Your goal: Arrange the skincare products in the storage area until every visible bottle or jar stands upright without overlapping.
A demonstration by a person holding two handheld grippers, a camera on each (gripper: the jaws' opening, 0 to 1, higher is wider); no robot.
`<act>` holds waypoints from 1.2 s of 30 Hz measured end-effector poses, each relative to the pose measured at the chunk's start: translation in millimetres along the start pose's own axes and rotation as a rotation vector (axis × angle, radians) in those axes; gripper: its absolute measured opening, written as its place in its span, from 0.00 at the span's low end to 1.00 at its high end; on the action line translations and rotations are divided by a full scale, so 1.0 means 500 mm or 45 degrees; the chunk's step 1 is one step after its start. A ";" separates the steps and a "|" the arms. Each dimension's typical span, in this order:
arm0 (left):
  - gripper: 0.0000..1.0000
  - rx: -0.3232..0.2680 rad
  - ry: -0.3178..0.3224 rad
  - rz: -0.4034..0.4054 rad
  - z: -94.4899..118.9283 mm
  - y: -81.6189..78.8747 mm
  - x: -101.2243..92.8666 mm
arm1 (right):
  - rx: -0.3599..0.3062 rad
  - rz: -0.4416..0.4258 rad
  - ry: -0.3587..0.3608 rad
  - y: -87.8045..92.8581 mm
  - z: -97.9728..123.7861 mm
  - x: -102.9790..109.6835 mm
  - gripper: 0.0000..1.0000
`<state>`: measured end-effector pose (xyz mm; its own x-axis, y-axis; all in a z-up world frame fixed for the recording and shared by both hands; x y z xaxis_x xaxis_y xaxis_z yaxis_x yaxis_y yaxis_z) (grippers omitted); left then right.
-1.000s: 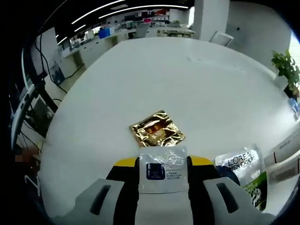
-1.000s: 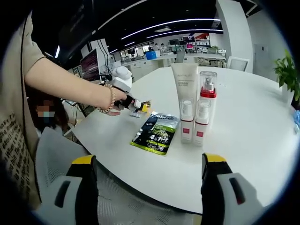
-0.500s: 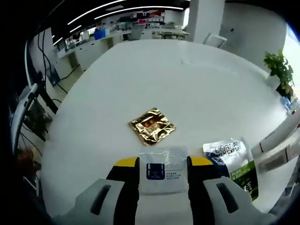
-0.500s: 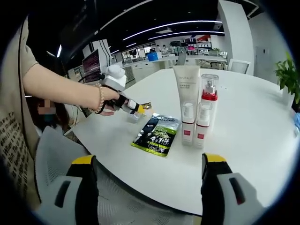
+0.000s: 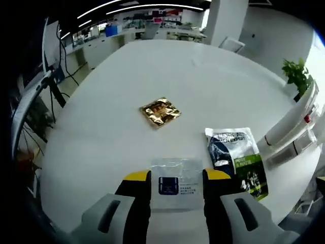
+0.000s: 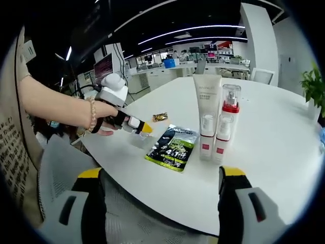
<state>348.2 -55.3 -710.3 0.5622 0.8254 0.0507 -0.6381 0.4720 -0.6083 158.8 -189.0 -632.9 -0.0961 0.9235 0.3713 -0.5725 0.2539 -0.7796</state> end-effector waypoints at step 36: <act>0.37 0.051 -0.020 0.093 -0.005 0.053 -0.042 | 0.030 0.028 -0.070 0.008 0.001 0.020 0.93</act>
<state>321.0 -61.0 -729.6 0.5057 0.8625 0.0199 -0.6976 0.4224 -0.5787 155.0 -178.9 -632.1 -0.1532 0.9114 0.3819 -0.5890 0.2261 -0.7759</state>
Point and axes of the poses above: the point that each gripper's makers call its tool centre point, and the gripper's own axes: z roughly backward along the fingers, x roughly to its left, y roughly out of its underside, the point moved 1 cm from there along z, roughly backward along the fingers, and after that the axes turned 15 degrees about -z, right-handed, at the moved point
